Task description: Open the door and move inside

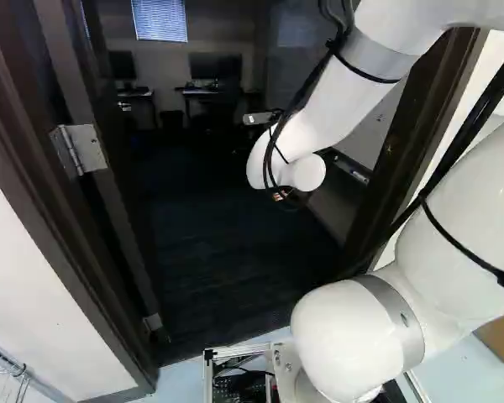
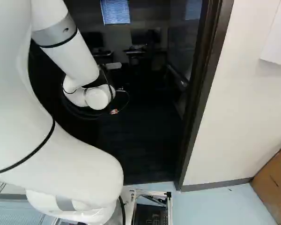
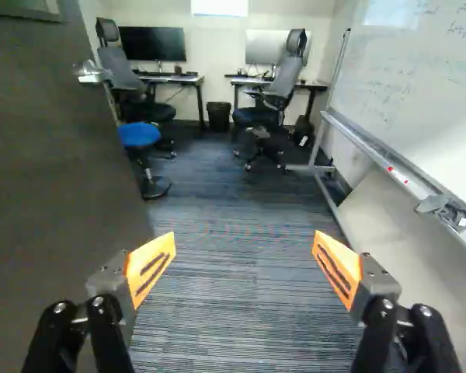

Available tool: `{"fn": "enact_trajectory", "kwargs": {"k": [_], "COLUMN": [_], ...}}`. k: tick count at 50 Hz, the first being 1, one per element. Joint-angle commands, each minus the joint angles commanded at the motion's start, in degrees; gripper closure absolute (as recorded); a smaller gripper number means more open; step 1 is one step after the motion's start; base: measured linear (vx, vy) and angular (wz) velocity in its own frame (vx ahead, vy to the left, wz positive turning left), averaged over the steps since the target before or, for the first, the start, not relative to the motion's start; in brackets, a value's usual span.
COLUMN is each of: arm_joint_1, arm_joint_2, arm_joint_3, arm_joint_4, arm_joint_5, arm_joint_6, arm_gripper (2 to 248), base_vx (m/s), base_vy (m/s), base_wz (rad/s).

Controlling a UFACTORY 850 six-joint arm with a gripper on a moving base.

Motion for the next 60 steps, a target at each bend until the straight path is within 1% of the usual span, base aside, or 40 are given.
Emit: {"fn": "enact_trajectory", "kwargs": {"k": [33, 60], "arm_joint_1": [0.00, 0.00], "arm_joint_2": [0.00, 0.00], "arm_joint_3": [0.00, 0.00], "arm_joint_4": [0.00, 0.00], "arm_joint_5": [0.00, 0.00], "arm_joint_6": [0.00, 0.00], "arm_gripper": [3, 3], "base_vx": [0.023, 0.100], "base_vy": [0.005, 0.003], "base_wz": [0.007, -0.003]}}
